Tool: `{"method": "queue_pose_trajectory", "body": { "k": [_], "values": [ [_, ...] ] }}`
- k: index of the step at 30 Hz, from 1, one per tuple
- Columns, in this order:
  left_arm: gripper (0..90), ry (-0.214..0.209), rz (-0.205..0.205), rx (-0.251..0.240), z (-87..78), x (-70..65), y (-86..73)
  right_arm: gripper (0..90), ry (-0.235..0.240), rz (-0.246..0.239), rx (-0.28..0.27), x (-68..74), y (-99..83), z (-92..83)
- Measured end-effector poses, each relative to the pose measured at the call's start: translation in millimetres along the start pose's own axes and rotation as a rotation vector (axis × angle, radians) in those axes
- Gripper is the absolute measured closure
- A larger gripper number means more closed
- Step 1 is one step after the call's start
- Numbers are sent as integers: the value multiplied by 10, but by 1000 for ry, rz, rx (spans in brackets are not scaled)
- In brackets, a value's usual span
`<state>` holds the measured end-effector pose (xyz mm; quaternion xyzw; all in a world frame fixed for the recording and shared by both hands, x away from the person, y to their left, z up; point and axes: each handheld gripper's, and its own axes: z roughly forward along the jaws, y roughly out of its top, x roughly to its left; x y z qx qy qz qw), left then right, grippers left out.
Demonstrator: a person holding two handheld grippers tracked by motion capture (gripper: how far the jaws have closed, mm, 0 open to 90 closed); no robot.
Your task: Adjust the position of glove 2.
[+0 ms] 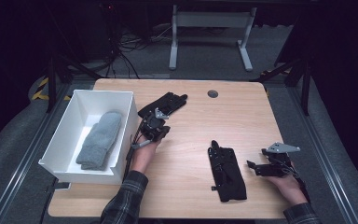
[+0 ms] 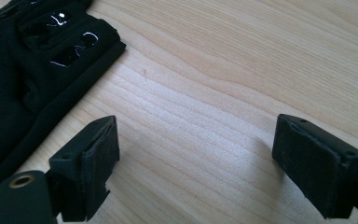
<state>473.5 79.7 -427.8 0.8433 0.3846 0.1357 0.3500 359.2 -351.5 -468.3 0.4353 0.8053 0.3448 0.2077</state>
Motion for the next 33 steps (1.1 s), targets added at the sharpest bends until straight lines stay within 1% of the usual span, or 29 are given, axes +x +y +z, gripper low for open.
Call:
{"method": "queue_pose_trajectory", "body": {
  "k": [3,5,8,10,11,12,14,15,17,19,20,22,24,25,28,30,31,32,33],
  "values": [
    [898,30,-10,-4,55,104,87,150,1,0,0,0,0,0],
    [898,45,-30,-12,83,175,142,150,1,0,0,0,0,0],
    [899,73,-43,-20,140,274,214,148,2,0,0,-1,0,0],
    [899,80,-67,-22,210,342,243,147,3,0,0,-1,0,1],
    [899,80,-67,-22,210,342,243,147,3,0,0,-1,0,1],
    [899,81,-69,-25,244,366,248,147,3,0,0,-1,0,1],
    [899,95,-80,-19,310,409,248,147,4,0,0,0,0,1],
    [899,93,-88,-19,340,435,245,147,4,-1,0,0,0,1],
    [899,113,-91,-14,408,473,234,147,4,-1,0,0,0,1],
    [899,125,-105,-11,478,511,210,146,6,-1,0,-1,1,2],
    [899,127,-104,-1,509,537,201,146,6,-2,0,-1,1,2],
    [899,123,-127,6,551,567,179,146,7,-4,1,1,1,1],
    [900,109,-147,0,549,580,159,146,9,-4,1,2,1,1],
    [900,105,-147,2,544,578,156,146,9,-5,1,3,1,1],
    [900,103,-132,13,519,530,138,146,10,-4,1,4,1,1],
    [900,93,-121,16,492,472,109,147,10,-6,1,4,1,1],
    [900,93,-121,16,492,472,109,147,10,-6,1,4,1,1],
    [900,87,-119,16,481,444,94,147,10,-6,1,5,1,1],
    [900,61,-119,15,458,398,65,147,10,-7,1,6,1,1]
  ]
}}
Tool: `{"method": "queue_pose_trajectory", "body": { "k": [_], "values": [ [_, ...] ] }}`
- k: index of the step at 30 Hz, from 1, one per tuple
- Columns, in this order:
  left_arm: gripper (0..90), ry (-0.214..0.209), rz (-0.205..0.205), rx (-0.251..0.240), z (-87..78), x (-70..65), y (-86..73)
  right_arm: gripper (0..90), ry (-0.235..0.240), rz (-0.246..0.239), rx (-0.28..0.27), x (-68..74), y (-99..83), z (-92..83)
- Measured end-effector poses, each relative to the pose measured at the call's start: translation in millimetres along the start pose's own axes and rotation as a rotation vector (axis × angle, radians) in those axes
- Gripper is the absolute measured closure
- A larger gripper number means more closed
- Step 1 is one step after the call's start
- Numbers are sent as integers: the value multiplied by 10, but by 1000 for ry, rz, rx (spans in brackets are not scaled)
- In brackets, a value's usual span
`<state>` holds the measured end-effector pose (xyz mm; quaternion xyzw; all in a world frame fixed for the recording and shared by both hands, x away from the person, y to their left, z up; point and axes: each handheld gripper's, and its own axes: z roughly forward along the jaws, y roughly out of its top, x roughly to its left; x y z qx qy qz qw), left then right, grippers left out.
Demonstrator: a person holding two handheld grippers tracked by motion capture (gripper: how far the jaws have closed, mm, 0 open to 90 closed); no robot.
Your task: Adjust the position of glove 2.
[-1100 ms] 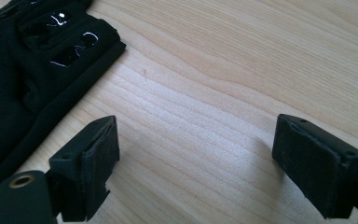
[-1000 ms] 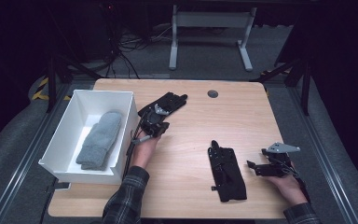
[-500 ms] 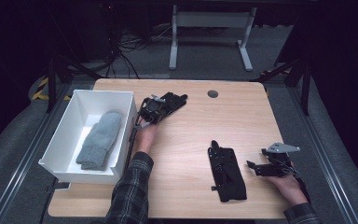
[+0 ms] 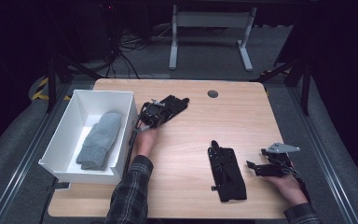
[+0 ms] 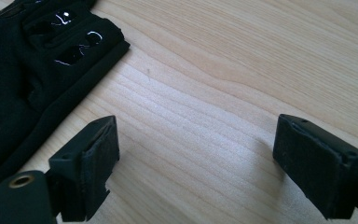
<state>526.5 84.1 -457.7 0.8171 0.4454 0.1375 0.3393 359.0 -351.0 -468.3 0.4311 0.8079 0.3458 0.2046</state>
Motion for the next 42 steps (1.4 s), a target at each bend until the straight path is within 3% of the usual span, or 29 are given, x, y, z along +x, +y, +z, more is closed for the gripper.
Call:
{"method": "queue_pose_trajectory", "body": {
  "k": [6,13,19,31,42],
  "values": [
    [900,-62,6,-2,-85,-153,-128,147,1,-2,0,3,1,2],
    [900,-123,45,20,-188,-344,-249,147,1,-2,0,3,2,2],
    [900,-183,43,31,-258,-473,-349,147,2,-5,0,4,2,3],
    [900,-246,103,64,-426,-775,-546,147,8,-6,-2,5,2,4],
    [900,-295,119,61,-594,-1049,-790,147,5,-9,-1,10,3,5]
  ]
}}
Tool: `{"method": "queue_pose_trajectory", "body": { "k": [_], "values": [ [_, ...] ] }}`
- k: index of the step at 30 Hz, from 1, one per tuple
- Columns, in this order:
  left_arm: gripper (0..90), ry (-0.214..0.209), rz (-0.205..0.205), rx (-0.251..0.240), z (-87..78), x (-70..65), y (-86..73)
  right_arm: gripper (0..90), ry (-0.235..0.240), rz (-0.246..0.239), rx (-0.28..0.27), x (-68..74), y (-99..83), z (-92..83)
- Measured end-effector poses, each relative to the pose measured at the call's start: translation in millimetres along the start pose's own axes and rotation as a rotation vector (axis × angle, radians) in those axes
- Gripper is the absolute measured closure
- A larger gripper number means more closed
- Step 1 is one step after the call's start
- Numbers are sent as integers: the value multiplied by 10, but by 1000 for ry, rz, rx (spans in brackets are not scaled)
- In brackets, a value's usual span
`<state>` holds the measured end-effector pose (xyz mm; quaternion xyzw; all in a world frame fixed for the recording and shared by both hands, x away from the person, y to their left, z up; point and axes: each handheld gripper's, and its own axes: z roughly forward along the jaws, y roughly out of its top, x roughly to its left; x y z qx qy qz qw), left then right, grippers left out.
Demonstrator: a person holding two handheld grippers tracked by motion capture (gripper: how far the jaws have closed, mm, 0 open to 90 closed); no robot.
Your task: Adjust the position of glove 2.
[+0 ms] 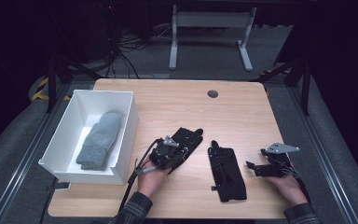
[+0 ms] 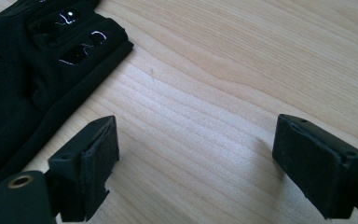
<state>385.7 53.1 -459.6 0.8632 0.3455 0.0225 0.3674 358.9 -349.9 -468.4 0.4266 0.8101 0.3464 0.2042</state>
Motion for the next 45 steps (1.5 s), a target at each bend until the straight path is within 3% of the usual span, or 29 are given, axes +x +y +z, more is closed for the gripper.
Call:
{"method": "queue_pose_trajectory", "body": {
  "k": [2,8,15,18,21,23,29,34,38,41,45],
  "values": [
    [899,-9,0,0,-19,-19,-10,147,-1,0,0,1,0,0],
    [898,30,8,-34,-146,45,71,147,1,-1,-1,2,0,1],
    [899,151,9,-48,-221,334,274,147,2,-2,-1,2,0,2],
    [899,188,-11,6,-141,492,280,147,3,-2,-1,2,0,1],
    [899,172,-17,41,-86,533,234,147,4,-3,-1,2,0,2],
    [899,178,-15,37,-71,521,218,147,5,-4,-1,2,0,2],
    [899,162,37,55,-93,346,137,147,7,-6,-1,3,0,2],
    [899,124,70,58,-108,158,49,147,7,-8,-1,6,0,2],
    [898,93,74,50,-105,80,8,147,7,-8,-1,7,1,2],
    [897,87,60,35,-118,99,14,147,8,-8,-1,7,1,2],
    [810,94,47,18,-125,132,59,147,8,-8,-1,7,1,2]
  ]
}}
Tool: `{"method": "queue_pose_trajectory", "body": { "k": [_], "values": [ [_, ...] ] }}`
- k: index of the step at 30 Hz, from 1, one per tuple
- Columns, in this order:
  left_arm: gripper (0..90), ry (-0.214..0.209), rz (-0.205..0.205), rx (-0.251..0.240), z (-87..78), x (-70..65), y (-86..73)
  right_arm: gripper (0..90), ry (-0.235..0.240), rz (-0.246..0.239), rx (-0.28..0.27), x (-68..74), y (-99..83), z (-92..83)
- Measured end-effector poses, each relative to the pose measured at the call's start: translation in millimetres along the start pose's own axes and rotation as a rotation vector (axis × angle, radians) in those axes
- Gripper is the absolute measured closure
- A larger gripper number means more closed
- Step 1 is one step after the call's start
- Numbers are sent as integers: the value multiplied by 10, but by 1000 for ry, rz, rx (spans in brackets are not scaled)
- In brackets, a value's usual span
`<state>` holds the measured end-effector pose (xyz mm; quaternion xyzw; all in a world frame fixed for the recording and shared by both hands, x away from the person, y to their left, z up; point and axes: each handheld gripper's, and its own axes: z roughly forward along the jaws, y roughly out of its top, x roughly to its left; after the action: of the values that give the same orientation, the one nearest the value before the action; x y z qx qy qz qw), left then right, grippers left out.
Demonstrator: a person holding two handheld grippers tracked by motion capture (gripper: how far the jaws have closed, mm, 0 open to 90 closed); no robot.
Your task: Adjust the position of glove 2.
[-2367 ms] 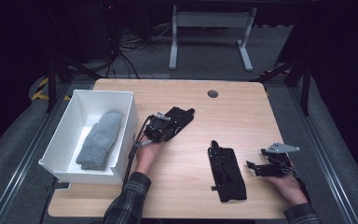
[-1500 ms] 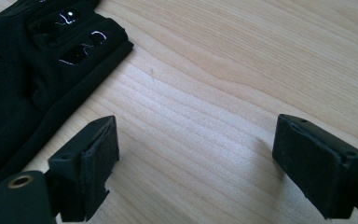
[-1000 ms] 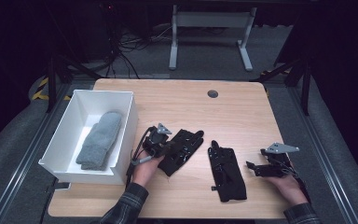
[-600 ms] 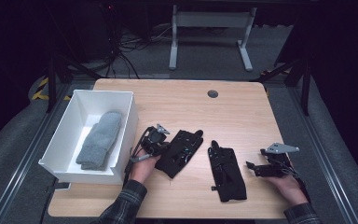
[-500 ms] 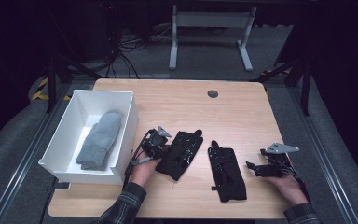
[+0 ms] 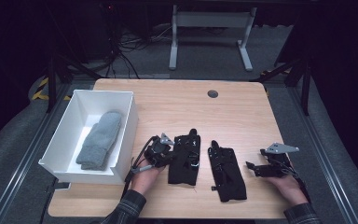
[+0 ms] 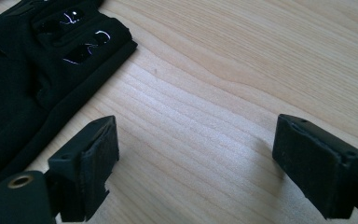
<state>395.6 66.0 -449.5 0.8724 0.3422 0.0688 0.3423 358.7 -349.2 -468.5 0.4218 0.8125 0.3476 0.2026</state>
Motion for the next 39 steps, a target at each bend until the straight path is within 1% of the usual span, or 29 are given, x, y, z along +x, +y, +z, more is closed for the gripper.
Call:
{"method": "queue_pose_trajectory", "body": {
  "k": [3,6,7,9,12,15,16,17,18,19,20,21,22,23,24,25,27,28,29,31,32,33,34,36,39],
  "values": [
    [740,15,-8,-16,19,31,53,147,0,0,0,0,0,0],
    [675,25,-26,-35,44,57,84,147,0,0,0,1,0,0],
    [658,26,-28,-28,49,66,92,147,0,0,0,1,0,0],
    [632,38,-29,-31,72,69,89,146,0,1,0,1,0,0],
    [608,51,-26,-11,118,63,79,147,1,1,0,2,0,0],
    [636,81,-16,-3,154,41,65,146,0,1,1,2,1,0],
    [675,70,-19,-5,159,35,62,147,-1,2,2,3,1,0],
    [702,74,-19,-4,161,31,62,148,-2,2,1,5,1,-1],
    [715,70,-20,-6,166,28,60,151,-3,1,0,7,0,-2],
    [752,66,-23,-9,172,21,58,158,-1,1,0,10,0,-2],
    [774,66,-18,-10,175,18,61,185,3,-2,0,17,5,-6],
    [793,66,-18,-10,175,18,61,185,3,-2,0,17,5,-6],
    [816,66,2,-7,178,1,65,243,12,-24,2,47,33,-34],
    [829,66,2,-7,178,1,65,270,15,-29,-2,65,47,-48],
    [829,67,7,-6,178,-2,67,270,15,-29,-2,65,47,-48],
    [850,71,14,1,173,-1,72,373,47,-48,-8,98,69,-68],
    [858,69,7,-3,176,0,73,448,75,-55,3,126,86,-77],
    [861,67,7,-1,174,3,74,502,91,-58,6,137,92,-81],
    [864,65,6,-3,174,4,74,590,119,-61,7,152,97,-94],
    [870,61,3,-4,169,6,77,708,157,-73,10,187,109,-117],
    [871,55,-7,-10,170,14,77,762,183,-80,12,212,119,-129],
    [873,45,-18,-13,164,22,77,802,197,-86,9,236,127,-141],
    [874,27,-34,-20,159,35,76,840,211,-92,5,254,134,-146],
    [875,12,-48,-33,135,52,77,889,245,-105,3,299,150,-151],
    [877,-21,-66,-57,53,75,92,897,285,-126,9,369,167,-134]
  ]
}}
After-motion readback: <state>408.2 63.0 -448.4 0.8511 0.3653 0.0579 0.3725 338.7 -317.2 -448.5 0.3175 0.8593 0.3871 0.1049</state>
